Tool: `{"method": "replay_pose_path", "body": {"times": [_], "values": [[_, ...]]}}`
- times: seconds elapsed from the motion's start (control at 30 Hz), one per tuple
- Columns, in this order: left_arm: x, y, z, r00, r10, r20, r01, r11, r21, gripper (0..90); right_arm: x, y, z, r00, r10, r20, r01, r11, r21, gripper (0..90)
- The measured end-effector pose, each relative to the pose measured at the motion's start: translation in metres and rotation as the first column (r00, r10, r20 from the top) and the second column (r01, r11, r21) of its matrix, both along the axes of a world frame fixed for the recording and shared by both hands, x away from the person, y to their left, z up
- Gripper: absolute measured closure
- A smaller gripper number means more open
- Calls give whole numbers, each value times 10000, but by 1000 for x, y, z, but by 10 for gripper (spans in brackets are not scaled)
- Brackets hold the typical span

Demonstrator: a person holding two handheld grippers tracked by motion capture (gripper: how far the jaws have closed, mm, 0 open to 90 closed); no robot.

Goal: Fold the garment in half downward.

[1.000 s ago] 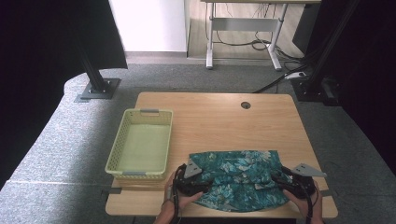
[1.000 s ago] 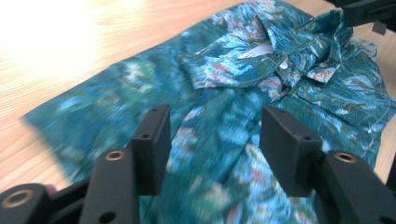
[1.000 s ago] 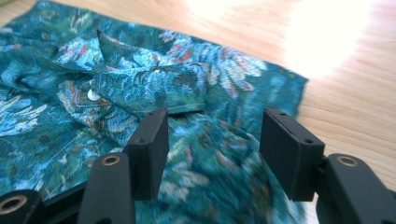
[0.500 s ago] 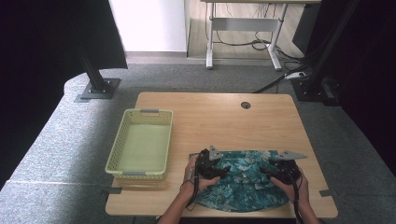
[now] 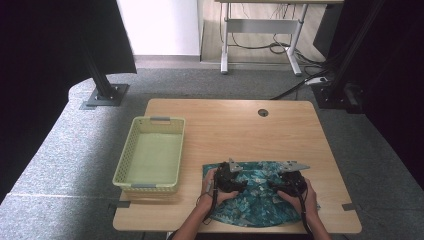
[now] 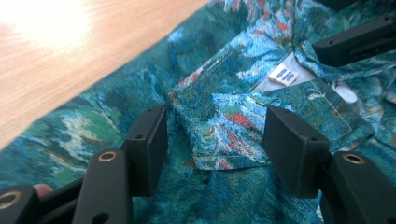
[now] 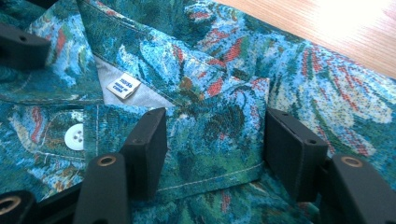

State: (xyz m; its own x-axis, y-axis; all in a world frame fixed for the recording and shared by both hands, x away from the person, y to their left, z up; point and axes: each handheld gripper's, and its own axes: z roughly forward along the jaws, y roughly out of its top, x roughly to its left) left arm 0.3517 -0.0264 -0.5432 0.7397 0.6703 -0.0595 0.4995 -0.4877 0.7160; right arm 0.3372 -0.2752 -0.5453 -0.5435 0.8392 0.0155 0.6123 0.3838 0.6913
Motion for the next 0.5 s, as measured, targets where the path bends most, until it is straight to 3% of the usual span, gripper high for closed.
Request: {"method": "replay_pose_path", "body": {"times": [0.2, 0.5], "values": [[-5, -4, -5, 9993, 29, 367, -38, 9997, 243, 404, -3, 0, -3, 9996, -114, 252, 114, 9999, 10, 415], [-11, -6, -5, 9977, -354, 571, 340, 9991, 264, 579, -4, 1, -4, 9991, -262, 327, 261, 9997, 33, 420]]}}
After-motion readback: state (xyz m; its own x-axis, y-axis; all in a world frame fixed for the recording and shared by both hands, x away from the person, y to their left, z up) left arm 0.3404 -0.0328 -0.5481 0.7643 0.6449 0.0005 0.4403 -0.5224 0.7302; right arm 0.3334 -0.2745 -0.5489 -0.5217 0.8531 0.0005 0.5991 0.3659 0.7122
